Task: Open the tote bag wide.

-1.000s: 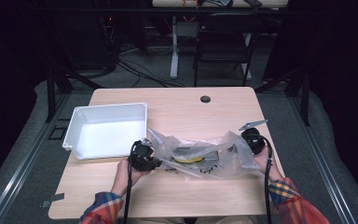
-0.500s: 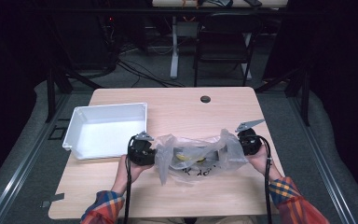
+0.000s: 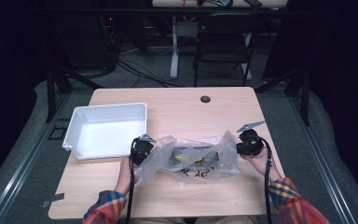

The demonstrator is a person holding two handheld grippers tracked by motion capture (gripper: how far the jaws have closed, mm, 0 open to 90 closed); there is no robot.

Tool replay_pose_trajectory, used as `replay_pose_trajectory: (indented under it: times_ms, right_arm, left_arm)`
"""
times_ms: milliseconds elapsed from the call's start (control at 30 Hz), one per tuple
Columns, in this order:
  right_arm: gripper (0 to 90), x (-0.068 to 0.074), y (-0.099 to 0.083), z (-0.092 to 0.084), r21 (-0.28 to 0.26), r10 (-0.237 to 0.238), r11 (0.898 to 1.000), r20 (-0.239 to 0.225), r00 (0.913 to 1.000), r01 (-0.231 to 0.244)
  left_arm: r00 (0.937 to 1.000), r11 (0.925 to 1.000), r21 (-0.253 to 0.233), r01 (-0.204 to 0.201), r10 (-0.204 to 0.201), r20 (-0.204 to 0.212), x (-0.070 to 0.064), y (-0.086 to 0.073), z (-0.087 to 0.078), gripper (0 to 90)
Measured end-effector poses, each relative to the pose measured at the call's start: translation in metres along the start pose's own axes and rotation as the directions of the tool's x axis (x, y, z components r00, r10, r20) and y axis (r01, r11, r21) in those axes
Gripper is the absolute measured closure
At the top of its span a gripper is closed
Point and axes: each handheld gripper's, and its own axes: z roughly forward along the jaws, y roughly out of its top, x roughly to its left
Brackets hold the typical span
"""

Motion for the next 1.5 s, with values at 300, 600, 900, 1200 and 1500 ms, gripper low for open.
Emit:
replay_pose_trajectory:
  times_ms: [300, 600, 900, 1200, 1500]
  right_arm:
    - [45.3, -0.004, -0.008, -0.028, -0.060, 0.020, 0.998, -0.031, 0.9993, -0.022]
    - [24.1, 0.013, -0.001, -0.038, -0.134, -0.027, 0.991, -0.140, 0.9898, 0.008]
    - [87.3, 0.019, 0.007, 0.000, -0.065, -0.005, 0.998, -0.151, 0.9885, -0.005]
    - [90.0, 0.011, -0.002, 0.006, -0.002, 0.033, 0.999, -0.032, 0.9990, -0.033]
    - [61.6, 0.001, -0.004, -0.012, -0.053, 0.037, 0.998, -0.015, 0.9992, -0.038]
  left_arm:
    - [0.9997, 0.9992, -0.041, -0.007, 0.007, 0.022, -0.003, -0.001, -0.009, 70.0]
    - [0.9973, 0.9964, -0.084, 0.012, -0.006, 0.073, -0.004, 0.002, -0.010, 66.3]
    - [0.9931, 0.9944, -0.094, 0.049, -0.038, 0.111, -0.001, 0.001, -0.001, 86.1]
    - [0.9968, 0.9971, -0.043, 0.063, -0.060, 0.053, 0.002, -0.004, -0.003, 89.8]
    - [0.9979, 0.9968, 0.063, 0.049, -0.051, 0.039, 0.002, -0.009, 0.007, 83.7]
